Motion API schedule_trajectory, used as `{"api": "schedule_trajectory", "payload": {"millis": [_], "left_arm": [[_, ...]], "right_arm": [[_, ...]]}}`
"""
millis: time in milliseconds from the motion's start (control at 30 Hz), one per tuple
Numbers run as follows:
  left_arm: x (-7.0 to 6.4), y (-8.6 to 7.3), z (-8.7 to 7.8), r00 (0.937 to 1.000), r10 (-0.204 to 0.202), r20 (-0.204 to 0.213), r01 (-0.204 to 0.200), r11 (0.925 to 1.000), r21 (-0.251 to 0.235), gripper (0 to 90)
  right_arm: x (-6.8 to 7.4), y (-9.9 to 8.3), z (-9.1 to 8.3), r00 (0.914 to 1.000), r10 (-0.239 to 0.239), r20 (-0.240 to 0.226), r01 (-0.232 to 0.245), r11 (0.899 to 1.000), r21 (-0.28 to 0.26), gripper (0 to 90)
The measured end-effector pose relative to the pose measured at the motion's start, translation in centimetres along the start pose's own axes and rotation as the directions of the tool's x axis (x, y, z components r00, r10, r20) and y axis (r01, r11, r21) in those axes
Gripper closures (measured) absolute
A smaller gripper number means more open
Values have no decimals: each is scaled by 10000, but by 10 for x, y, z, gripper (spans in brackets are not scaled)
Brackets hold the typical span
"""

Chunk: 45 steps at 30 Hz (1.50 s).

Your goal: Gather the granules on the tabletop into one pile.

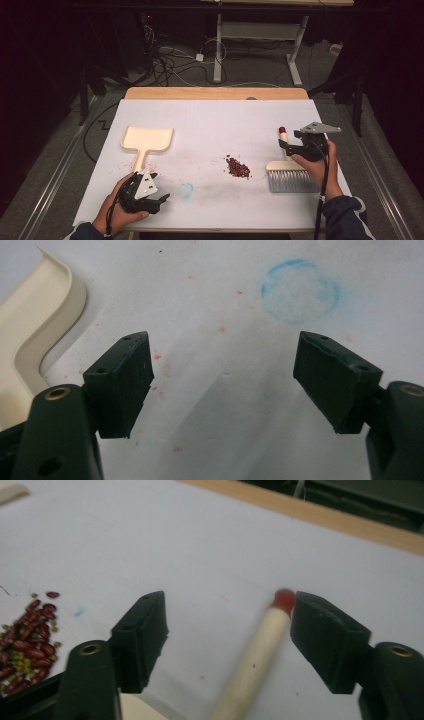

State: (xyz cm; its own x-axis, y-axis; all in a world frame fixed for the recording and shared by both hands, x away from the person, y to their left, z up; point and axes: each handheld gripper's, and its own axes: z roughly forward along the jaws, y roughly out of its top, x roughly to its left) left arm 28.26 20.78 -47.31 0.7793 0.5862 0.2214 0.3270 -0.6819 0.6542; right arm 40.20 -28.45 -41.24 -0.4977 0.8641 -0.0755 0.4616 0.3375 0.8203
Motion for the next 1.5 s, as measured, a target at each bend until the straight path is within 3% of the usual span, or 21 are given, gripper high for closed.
{"api": "schedule_trajectory", "payload": {"millis": [200, 400, 533, 1000, 1500], "left_arm": [[0, 0, 0, 10000, -7, -17, 7, 10000, -34, 228], [-1, 0, 0, 10000, 15, -16, -16, 10000, -20, 228], [-1, 0, -1, 10000, 21, -15, -21, 10000, -24, 228], [-1, 0, -1, 10000, 25, -19, -25, 10000, -52, 228], [-2, 1, -2, 10000, 7, -25, -7, 10000, -89, 228]], "right_arm": [[10, 4, -16, 9992, -45, 390, 88, 9939, -1098, 225], [19, 3, -28, 9986, -167, 499, 243, 9874, -1563, 205], [25, 3, -34, 9970, -403, 659, 507, 9850, -1647, 208], [49, -4, -57, 9920, -1209, 355, 1259, 9641, -2339, 215], [62, -28, -72, 9818, -1891, 170, 1869, 9467, -2624, 205]]}}
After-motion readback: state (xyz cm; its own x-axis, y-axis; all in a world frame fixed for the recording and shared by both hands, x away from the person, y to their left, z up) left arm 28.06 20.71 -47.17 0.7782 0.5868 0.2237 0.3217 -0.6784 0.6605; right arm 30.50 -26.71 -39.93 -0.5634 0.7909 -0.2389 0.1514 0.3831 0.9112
